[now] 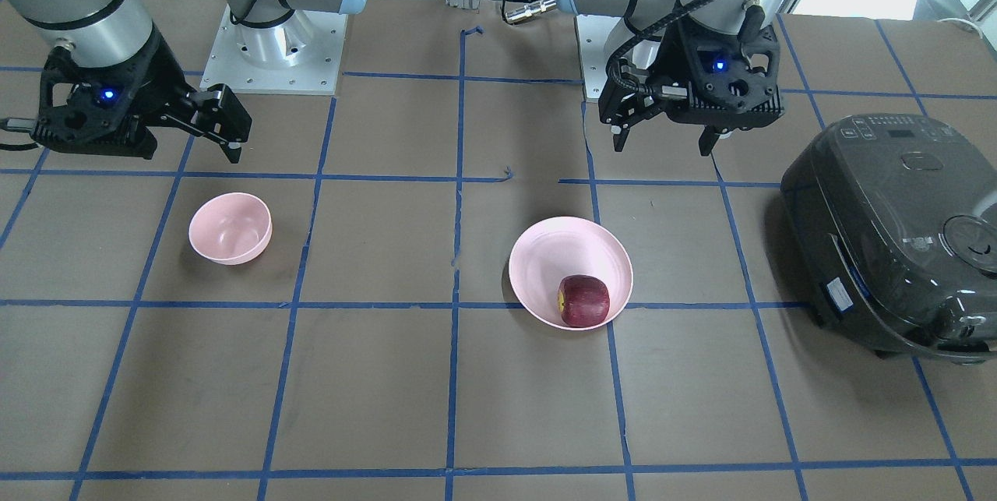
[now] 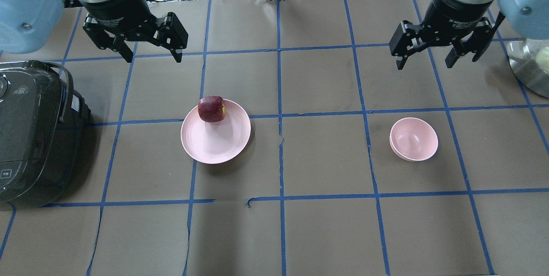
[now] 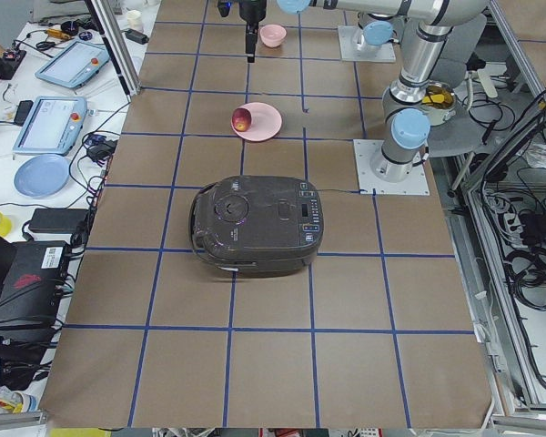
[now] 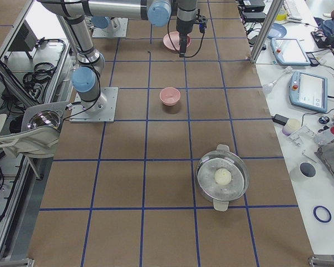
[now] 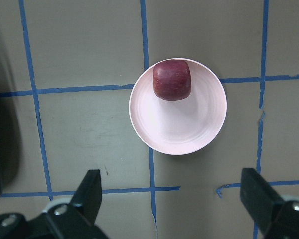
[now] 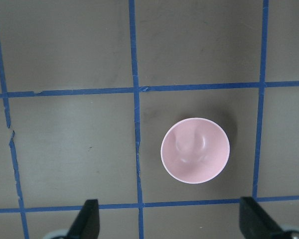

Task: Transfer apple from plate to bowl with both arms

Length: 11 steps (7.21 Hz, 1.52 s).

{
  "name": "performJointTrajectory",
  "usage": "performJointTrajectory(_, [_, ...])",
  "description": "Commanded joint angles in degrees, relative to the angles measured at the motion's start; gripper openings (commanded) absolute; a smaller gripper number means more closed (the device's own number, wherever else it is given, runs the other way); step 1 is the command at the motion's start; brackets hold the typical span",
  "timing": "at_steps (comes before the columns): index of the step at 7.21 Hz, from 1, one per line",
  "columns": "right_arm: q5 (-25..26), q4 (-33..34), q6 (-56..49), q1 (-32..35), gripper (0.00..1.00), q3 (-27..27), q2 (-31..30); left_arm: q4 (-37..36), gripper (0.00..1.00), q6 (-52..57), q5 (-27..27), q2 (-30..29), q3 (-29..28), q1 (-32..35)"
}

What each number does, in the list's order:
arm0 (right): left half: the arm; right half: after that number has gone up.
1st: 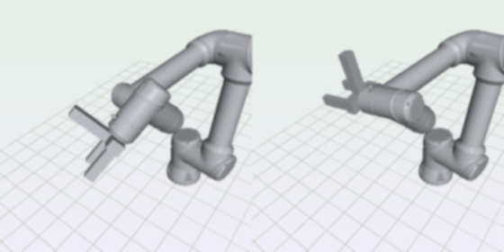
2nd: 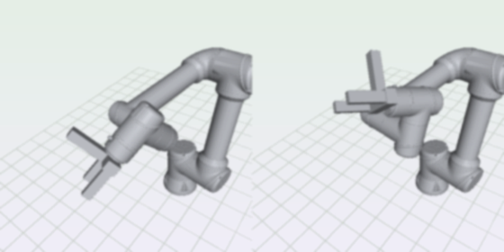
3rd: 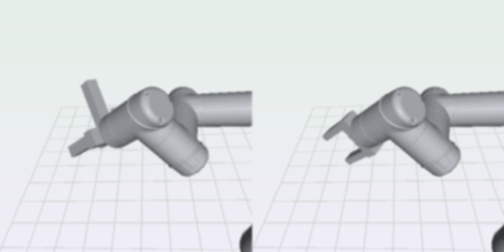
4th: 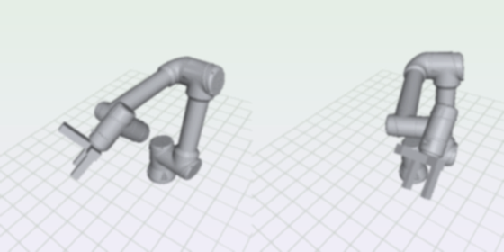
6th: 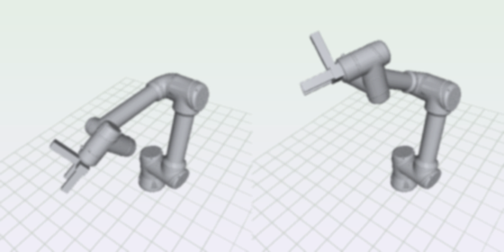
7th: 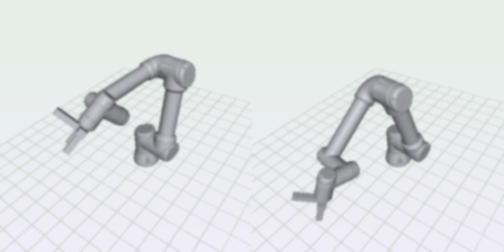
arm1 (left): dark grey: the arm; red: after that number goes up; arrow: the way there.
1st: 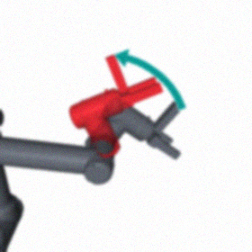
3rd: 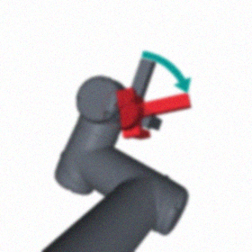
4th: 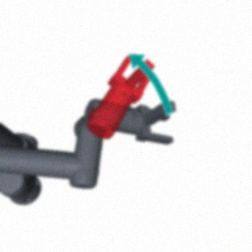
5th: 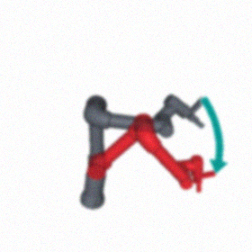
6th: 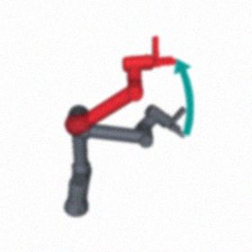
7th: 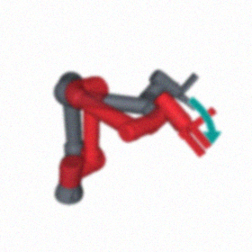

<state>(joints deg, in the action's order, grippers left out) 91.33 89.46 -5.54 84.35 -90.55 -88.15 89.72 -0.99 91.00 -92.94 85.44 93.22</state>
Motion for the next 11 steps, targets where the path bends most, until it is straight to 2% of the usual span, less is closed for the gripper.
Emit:
performJointTrajectory(1, [-0.53,1.06,-10.25,-6.97,1.0,-1.2,2.7,-6.7,1.0,-0.15,-0.21,-3.81,0.6,-0.05])
performJointTrajectory(2, [-0.71,5.94,-11.42,-9.62,1.0,-3.56,5.07,-7.45,1.0,-0.24,0.14,-5.74,1.21,-0.05])
performJointTrajectory(3, [-0.71,11.03,-18.13,-10.43,1.0,-7.58,5.44,-11.2,1.0,-2.5,0.05,-8.45,2.09,-0.05])
performJointTrajectory(4, [-0.1,16.57,-20.46,-10.44,1.0,-11.8,6.14,-15.06,1.0,-4.7,0.05,-11.35,2.97,-0.14])
performJointTrajectory(6, [-0.27,19.51,-20.92,-12.01,1.0,-16.57,8.86,-18.59,1.0,-4.64,0.14,-14.88,4.37,-0.05])
performJointTrajectory(7, [-0.62,19.7,-20.92,-13.5,1.0,-18.94,10.26,-23.92,1.0,-4.89,0.14,-16.2,6.3,-0.05])
performJointTrajectory(9, [-0.8,24.33,-20.74,-13.51,1.0,-24.47,10.45,-30.54,1.0,-4.81,-0.03,-17.97,11.65,-0.05])
performJointTrajectory(11, [-0.97,30.49,-20.66,-13.51,1.0,-27.39,11.32,-31.8,1.0,-4.54,-0.21,-18.85,13.43,0.03])
